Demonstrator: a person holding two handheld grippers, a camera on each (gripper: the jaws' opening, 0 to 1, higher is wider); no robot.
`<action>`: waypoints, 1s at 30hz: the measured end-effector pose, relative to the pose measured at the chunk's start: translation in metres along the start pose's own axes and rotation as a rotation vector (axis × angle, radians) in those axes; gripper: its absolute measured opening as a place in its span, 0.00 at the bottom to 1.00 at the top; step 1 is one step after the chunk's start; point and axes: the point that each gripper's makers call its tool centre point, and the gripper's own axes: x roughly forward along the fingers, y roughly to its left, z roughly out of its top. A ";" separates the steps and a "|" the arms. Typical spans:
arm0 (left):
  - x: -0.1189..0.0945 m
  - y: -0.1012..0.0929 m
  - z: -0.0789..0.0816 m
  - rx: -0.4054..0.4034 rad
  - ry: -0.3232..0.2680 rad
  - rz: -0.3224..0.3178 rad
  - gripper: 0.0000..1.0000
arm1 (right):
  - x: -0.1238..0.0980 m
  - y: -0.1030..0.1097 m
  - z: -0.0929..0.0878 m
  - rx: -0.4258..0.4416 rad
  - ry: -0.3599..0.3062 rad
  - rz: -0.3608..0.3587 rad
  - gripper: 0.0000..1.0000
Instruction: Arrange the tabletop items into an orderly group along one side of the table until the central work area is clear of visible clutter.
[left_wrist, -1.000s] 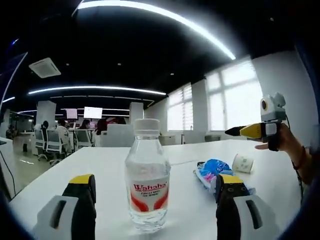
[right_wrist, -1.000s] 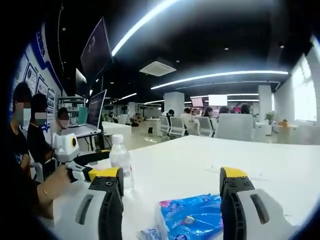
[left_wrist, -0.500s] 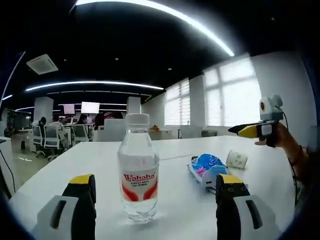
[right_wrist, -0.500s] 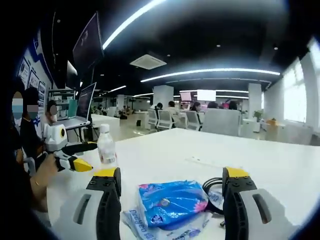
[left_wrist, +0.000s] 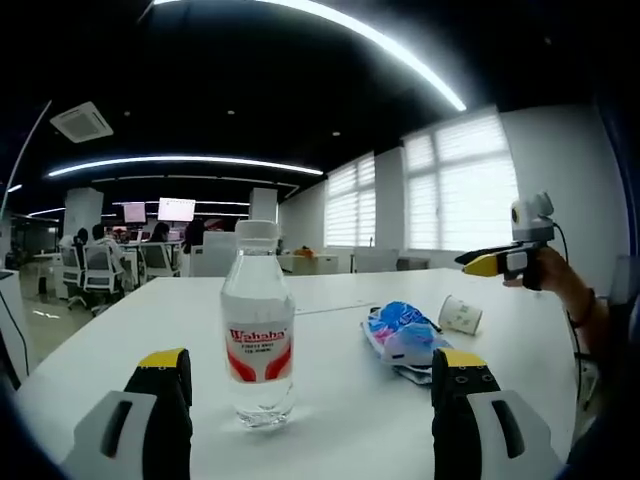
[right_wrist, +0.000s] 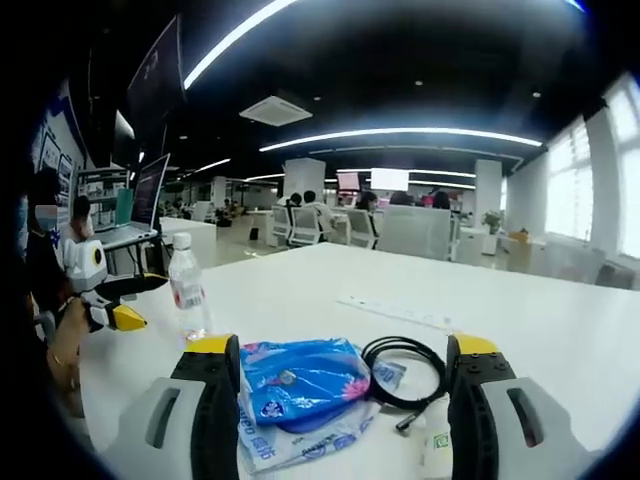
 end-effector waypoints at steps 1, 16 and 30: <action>-0.001 -0.001 0.001 0.001 -0.002 -0.001 1.00 | -0.001 -0.005 -0.003 -0.005 0.013 -0.016 0.82; -0.022 -0.010 0.005 0.011 -0.002 0.018 1.00 | -0.009 -0.041 -0.036 0.022 0.107 -0.119 0.84; -0.035 -0.015 0.004 0.019 0.025 0.029 1.00 | -0.014 -0.071 -0.061 0.114 0.183 -0.195 0.85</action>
